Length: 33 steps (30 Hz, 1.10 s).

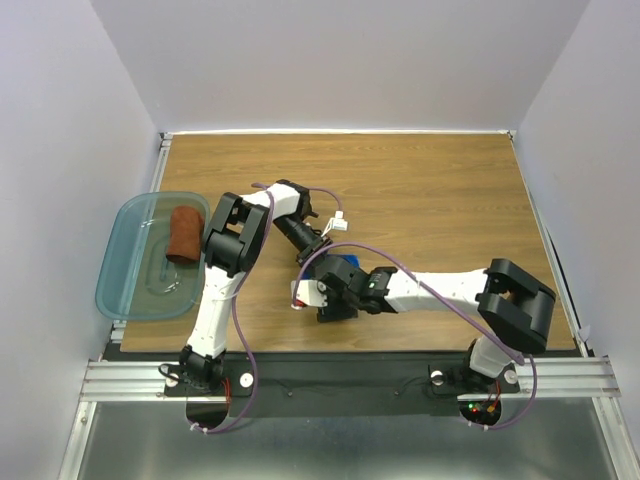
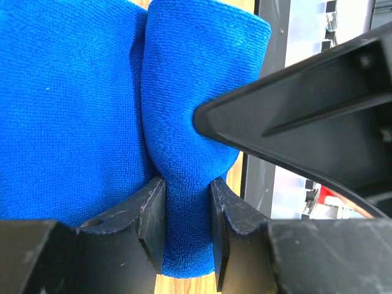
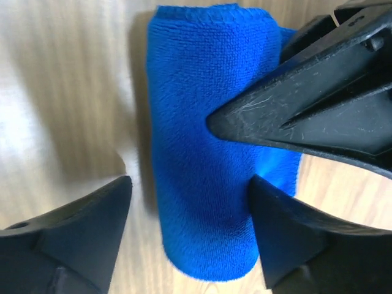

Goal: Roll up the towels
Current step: Roll the towel

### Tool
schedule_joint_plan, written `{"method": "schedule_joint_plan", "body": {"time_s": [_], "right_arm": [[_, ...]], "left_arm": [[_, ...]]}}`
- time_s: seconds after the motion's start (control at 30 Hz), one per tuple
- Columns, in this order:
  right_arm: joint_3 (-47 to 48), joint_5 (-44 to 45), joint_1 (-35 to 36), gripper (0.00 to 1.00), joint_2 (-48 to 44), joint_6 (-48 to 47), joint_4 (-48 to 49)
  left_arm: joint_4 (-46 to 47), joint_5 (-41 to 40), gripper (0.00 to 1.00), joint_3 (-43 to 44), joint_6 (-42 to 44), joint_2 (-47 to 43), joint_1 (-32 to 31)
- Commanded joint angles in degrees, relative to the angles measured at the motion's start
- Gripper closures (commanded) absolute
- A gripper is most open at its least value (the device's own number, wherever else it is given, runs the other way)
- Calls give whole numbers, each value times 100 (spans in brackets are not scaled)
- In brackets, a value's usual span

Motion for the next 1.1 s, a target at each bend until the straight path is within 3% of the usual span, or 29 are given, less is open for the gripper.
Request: {"method": "schedule_joint_plan", "body": {"time_s": [0.0,0.07,0.17,0.27,0.3,0.57,1.07], "right_arm": [[-179,289,10,32,215,-191,513],[-232,219,10,50,215,-121,513],[-390,52,10,61,136,-121,513],[-504,-80,-16,84,118,-68,504],[-513,-141,-25,98,84,-42,496],[-364,-1161,-376,100,-57,178,-58],[303,-2338,-851,99,153,494,-972]], "left_arm": [[774,-1218,81,-12,432,316,88],[774,-1209,80,-4,440,281,97],[774,-1209,79,-4,440,184,97],[774,-1227,74,-4,406,18,105],[774,-1244,73,-12,397,-44,106],[748,-1640,58,23,370,-809,351],[809,-1298,55,849,414,-1696,1643]]}}
